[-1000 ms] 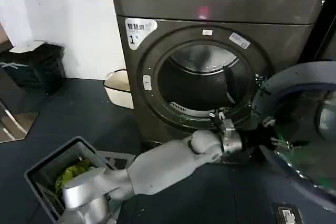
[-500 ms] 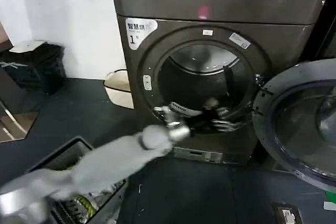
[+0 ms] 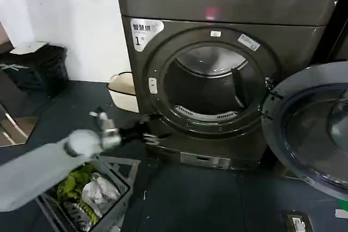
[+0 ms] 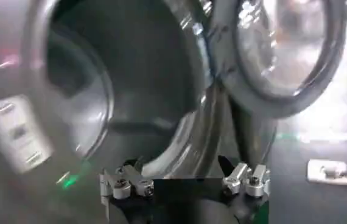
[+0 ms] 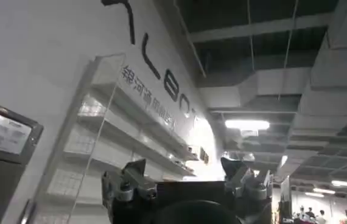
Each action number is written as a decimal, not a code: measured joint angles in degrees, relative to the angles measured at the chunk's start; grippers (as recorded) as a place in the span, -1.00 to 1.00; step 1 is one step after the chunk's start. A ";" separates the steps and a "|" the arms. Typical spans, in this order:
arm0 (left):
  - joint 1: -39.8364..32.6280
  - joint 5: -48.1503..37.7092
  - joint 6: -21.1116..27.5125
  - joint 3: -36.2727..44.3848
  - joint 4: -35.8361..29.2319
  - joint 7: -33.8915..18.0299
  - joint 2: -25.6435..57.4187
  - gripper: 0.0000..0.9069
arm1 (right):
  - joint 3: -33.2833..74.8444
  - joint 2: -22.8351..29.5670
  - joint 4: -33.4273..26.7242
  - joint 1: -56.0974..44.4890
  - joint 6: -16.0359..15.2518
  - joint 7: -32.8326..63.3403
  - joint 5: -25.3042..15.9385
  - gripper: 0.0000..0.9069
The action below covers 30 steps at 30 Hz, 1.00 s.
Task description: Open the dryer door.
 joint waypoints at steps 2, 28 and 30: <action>-0.63 -0.46 0.87 0.13 0.50 1.57 2.68 1.00 | -0.27 -0.33 -0.16 0.29 -0.02 0.00 -0.36 1.00; -8.03 35.40 -8.16 6.24 11.93 31.49 19.52 1.00 | -2.79 -0.59 -0.98 1.31 0.35 -0.10 -2.00 1.00; -7.58 36.80 -9.85 6.25 12.82 31.42 19.48 1.00 | -2.80 -0.45 -0.79 1.26 0.35 -0.11 -2.00 1.00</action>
